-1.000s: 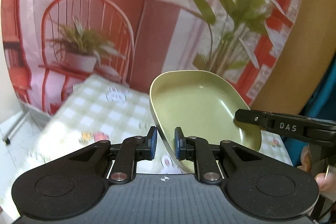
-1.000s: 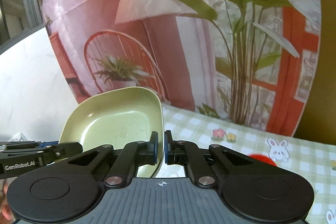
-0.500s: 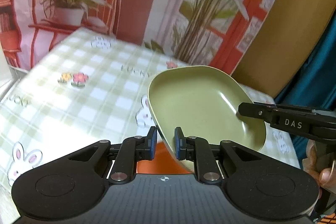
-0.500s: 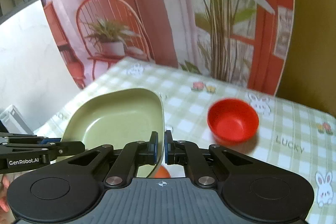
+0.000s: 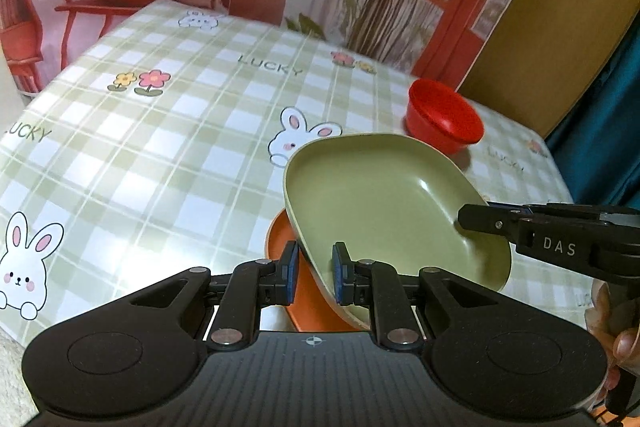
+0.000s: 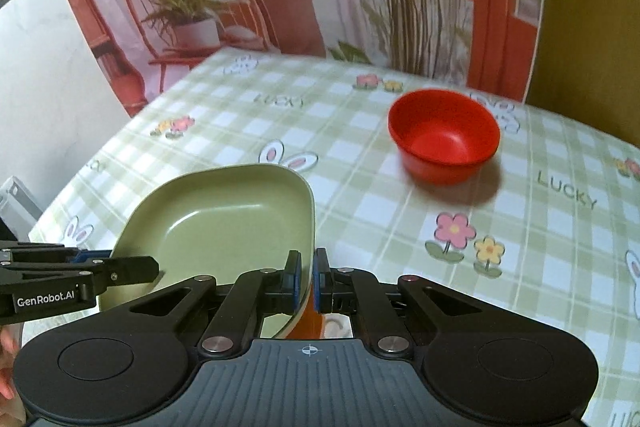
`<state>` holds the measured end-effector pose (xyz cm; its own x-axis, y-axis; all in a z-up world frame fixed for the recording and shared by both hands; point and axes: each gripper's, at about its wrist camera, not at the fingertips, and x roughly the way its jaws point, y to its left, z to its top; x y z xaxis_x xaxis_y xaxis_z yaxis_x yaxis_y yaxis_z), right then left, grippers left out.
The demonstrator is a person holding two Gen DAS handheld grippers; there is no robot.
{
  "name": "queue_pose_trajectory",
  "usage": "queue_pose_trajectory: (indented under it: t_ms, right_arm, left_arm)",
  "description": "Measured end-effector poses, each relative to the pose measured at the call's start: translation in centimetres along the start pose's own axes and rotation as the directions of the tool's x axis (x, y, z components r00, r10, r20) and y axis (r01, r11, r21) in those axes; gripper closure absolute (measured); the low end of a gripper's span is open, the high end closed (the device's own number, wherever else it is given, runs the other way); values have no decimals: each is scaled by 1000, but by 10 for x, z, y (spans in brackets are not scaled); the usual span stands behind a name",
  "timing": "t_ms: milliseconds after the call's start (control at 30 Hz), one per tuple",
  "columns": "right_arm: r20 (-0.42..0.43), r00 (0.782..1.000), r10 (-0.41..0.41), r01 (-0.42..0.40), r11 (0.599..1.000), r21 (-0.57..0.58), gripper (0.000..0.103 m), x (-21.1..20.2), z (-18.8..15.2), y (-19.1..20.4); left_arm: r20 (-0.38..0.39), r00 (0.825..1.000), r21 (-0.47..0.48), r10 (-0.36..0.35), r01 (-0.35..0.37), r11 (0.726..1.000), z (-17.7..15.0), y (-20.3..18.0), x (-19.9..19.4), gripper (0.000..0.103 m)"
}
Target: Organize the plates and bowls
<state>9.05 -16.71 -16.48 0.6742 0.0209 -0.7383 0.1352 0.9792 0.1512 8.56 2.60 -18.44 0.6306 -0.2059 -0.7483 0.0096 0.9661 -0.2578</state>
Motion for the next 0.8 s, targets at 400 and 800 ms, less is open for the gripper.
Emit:
queue_pose_trajectory:
  t_ms: [400, 800]
  right_arm:
    - [-22, 1000, -23, 22, 999, -25, 97, 13, -7, 2]
    - [-47, 997, -56, 53, 997, -60, 97, 22, -17, 4]
  left_arm:
    - [-50, 999, 4, 12, -12, 1000, -9, 0, 16, 86]
    - [-53, 999, 23, 12, -11, 1000, -9, -3, 17, 84]
